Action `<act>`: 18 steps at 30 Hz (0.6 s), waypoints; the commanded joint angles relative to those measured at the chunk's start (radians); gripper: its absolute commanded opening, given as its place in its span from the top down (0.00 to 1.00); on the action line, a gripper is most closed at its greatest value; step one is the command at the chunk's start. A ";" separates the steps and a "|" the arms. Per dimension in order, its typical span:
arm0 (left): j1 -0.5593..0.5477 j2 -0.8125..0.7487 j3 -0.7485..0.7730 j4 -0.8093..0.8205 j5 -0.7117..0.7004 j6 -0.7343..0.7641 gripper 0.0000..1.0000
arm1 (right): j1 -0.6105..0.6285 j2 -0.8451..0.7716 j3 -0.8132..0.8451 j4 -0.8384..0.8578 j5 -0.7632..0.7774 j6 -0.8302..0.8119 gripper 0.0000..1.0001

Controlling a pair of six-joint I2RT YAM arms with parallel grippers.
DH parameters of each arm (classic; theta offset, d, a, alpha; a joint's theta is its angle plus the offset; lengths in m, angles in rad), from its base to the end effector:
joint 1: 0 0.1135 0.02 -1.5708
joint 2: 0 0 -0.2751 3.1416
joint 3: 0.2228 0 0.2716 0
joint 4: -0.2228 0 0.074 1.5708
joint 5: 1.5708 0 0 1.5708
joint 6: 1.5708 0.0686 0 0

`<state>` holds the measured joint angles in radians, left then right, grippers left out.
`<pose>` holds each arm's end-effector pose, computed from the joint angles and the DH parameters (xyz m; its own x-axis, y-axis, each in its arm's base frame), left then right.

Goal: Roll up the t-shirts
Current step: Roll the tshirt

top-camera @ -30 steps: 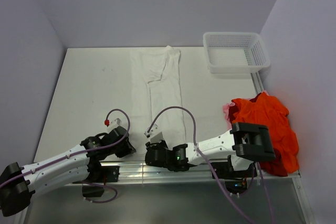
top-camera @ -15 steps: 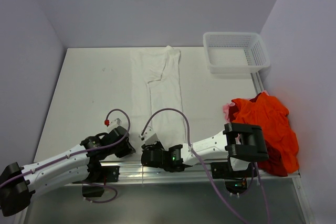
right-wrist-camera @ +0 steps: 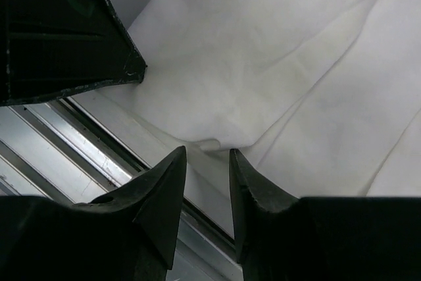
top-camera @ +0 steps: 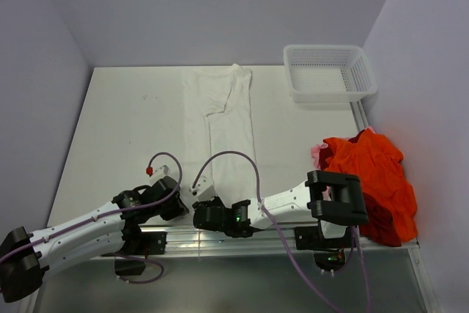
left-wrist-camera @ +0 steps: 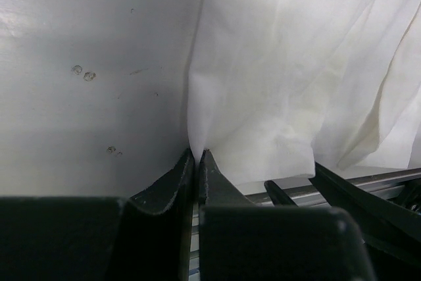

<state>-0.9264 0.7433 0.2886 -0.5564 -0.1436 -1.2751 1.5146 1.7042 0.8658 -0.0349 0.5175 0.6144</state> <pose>0.1022 -0.1197 0.1170 -0.8616 -0.4294 -0.2707 -0.2697 0.8390 -0.4725 0.0543 0.3617 0.1269 -0.5251 -0.4143 -0.7434 -0.6696 0.7403 0.0604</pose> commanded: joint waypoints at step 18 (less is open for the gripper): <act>-0.003 0.001 0.017 -0.014 0.001 0.017 1.00 | -0.065 -0.024 0.009 0.032 0.007 -0.005 0.94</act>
<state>-0.9264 0.7433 0.2886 -0.5571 -0.1432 -1.2751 1.4551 1.7306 0.8936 -0.0181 0.4828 0.5877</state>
